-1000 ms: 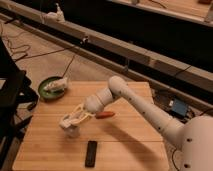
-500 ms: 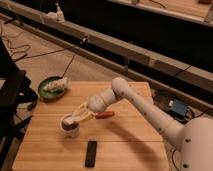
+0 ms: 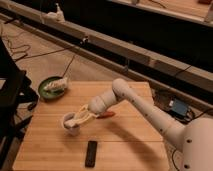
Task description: Place the white sponge in the ceramic cup
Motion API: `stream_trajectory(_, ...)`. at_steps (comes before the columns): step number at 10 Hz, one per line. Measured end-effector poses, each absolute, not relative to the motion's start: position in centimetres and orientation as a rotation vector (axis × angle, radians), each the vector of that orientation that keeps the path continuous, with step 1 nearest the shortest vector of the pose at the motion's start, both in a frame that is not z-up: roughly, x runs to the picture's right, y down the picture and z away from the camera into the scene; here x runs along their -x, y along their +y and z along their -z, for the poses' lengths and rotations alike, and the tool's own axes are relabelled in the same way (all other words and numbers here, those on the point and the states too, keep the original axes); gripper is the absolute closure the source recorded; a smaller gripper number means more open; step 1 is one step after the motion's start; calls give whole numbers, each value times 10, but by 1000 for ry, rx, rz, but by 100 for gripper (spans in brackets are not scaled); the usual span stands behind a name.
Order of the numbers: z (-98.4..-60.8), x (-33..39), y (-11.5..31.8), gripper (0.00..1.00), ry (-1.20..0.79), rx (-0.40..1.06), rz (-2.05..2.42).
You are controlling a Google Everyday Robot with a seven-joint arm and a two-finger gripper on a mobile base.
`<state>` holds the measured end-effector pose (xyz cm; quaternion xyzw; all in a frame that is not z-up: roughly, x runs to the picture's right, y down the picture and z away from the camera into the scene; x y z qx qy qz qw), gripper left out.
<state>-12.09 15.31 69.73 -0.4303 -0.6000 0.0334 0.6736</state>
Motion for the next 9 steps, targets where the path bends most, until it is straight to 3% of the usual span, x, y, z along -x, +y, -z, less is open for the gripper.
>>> stream_trajectory(2,-694,121,151,26,-1349,962,-64)
stream_trajectory(3,-692,122,150,20,-1354,958,-59)
stream_trajectory(9,-690,124,147,20,-1361,950,-55)
